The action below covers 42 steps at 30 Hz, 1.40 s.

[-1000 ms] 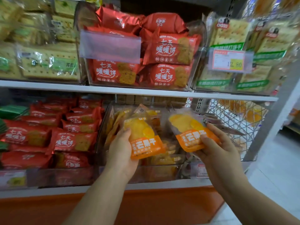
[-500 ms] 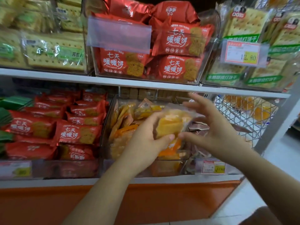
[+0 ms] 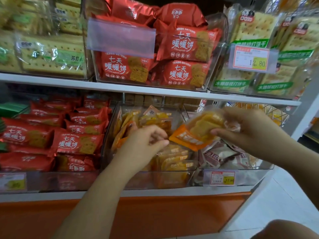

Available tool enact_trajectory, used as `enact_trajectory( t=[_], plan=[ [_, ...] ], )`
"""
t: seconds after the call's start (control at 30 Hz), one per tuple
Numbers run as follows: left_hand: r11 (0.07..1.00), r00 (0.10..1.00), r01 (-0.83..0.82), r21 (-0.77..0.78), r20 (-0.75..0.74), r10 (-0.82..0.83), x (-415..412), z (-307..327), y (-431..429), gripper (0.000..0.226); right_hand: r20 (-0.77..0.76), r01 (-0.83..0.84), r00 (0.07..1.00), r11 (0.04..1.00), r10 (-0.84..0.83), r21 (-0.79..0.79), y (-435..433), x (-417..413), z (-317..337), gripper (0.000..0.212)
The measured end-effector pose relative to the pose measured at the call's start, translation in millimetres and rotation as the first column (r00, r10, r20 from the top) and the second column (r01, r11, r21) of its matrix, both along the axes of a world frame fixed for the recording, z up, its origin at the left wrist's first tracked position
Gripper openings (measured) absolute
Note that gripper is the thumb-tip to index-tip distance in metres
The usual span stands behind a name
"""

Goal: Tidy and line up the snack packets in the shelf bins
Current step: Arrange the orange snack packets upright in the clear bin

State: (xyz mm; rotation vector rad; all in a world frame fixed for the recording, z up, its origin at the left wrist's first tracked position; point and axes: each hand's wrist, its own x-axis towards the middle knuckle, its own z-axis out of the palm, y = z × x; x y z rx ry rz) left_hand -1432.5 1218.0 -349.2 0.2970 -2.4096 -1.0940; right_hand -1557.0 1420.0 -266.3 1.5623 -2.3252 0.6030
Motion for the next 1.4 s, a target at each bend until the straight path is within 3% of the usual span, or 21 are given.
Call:
enact_trajectory(
  t=[0.07,0.17,0.33,0.47,0.63,0.8,0.87,1.03,1.13,1.2,1.3,1.4],
  plan=[
    [0.996,0.992,0.035,-0.08,0.123,-0.025,-3.7,-8.5,4.3,0.002,0.005,-0.016,1.0,0.999,0.016,0.029,0.5,-2.0,-6.4,0.047],
    [0.981,0.979,0.046,-0.191,0.203,-0.007,-7.1,-15.7,12.0,0.017,0.009,-0.05,0.999,0.998,0.05,0.047,-0.3,-5.9,-16.4,0.044],
    [0.947,0.985,0.037,-0.32,0.174,0.02,-8.5,-19.6,9.1,0.018,0.02,-0.084,0.996,0.99,0.083,0.116,-2.8,-14.2,-28.9,0.014],
    [0.936,0.975,0.049,-0.348,0.219,0.03,-7.4,-22.0,-0.9,0.016,0.045,-0.116,0.993,0.972,0.109,0.202,-4.9,-16.1,-25.8,0.024],
    [0.885,0.956,0.071,-0.461,0.285,0.072,-7.5,-22.4,-3.9,0.018,0.032,-0.093,0.996,0.921,0.087,0.378,-29.9,-17.0,-13.6,0.02],
    [0.922,0.933,0.11,-0.371,0.358,0.033,-8.9,-22.2,-6.2,0.02,0.051,-0.153,0.988,0.843,0.149,0.516,-65.4,-13.5,-5.5,0.023],
    [0.943,0.929,0.101,-0.316,0.369,0.024,-7.7,-21.4,-7.2,0.025,0.037,-0.148,0.988,0.827,0.153,0.542,-71.7,-12.4,-5.4,0.013],
    [0.98,0.943,0.068,-0.186,0.334,-0.002,-4.5,-19.5,-10.2,0.026,-0.014,-0.073,0.994,0.738,0.11,0.671,-75.1,-6.4,-22.2,0.031],
    [0.988,0.947,0.066,-0.142,0.321,-0.017,-4.3,-20.5,-10.6,0.026,-0.079,-0.005,0.992,0.673,0.095,0.74,-77.6,0.2,-37.0,0.029],
    [0.985,0.95,0.053,-0.167,0.312,0.002,-3.6,-21.3,-9.1,0.022,-0.049,-0.019,0.996,0.682,0.08,0.731,-76.3,2.2,-40.6,0.03],
    [0.972,0.956,0.041,-0.231,0.293,0.03,-2.6,-20.4,-4.9,0.022,0.024,-0.073,0.997,0.767,0.075,0.638,-66.7,4.2,-37.9,0.041],
    [0.947,0.965,0.031,-0.321,0.257,0.055,-3.4,-18.5,0.1,0.019,-0.179,0.018,0.98,0.852,0.089,0.524,-59.9,4.9,-43.6,0.032]
  ],
)
